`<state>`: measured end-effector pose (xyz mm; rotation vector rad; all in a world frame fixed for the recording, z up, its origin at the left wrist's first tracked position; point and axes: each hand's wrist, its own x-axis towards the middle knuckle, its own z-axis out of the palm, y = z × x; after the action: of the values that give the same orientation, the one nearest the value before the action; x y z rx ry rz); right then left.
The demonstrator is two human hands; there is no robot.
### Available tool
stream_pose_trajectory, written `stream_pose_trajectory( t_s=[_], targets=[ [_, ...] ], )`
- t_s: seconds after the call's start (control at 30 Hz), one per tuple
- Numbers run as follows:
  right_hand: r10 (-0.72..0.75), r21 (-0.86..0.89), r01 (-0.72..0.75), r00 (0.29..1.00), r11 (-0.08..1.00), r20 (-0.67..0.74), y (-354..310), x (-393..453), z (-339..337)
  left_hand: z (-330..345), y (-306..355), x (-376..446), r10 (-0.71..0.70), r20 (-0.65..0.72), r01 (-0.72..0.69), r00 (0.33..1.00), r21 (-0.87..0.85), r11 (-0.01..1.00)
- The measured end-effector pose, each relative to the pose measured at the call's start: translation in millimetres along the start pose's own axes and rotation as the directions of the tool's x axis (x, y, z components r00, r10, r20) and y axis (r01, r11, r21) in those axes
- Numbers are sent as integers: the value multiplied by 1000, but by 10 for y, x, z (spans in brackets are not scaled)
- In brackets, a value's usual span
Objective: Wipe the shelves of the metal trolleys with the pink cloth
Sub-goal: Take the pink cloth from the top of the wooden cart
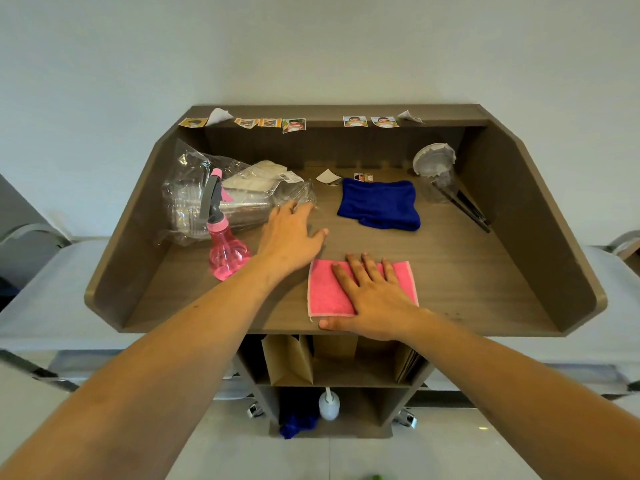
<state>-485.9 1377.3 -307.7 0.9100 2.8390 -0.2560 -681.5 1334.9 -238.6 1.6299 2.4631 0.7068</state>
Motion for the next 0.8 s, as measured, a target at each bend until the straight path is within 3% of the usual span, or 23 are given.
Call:
stream_pose_trajectory(
  t_s=[0.17, 0.4, 0.53, 0.63, 0.73, 0.8],
  targets=[
    [-61, -40, 62, 998, 997, 21, -36, -103, 23, -9, 4, -7, 16, -56, -18, 998, -24, 1000],
    [-82, -101, 62, 976, 993, -204, -285, -341, 188, -64, 44, -50, 53, -145, -62, 988, -56, 997],
    [-93, -86, 77, 976, 993, -199, -318, -485, 189, -159, 35, -33, 59, -165, -74, 985, -84, 994],
    [-78, 25, 87, 965, 996, -250, -340, -572, 164, -213, 28, -37, 51, -167, -70, 985, -109, 992],
    [50, 254, 52, 924, 966, -378, -405, -599, 85, -242, 53, -65, 61, -164, -82, 985, -124, 989],
    [75, 267, 33, 920, 963, -384, -435, -598, 31, -258, 84, -78, 71, -155, -91, 985, -123, 988]
  ],
)
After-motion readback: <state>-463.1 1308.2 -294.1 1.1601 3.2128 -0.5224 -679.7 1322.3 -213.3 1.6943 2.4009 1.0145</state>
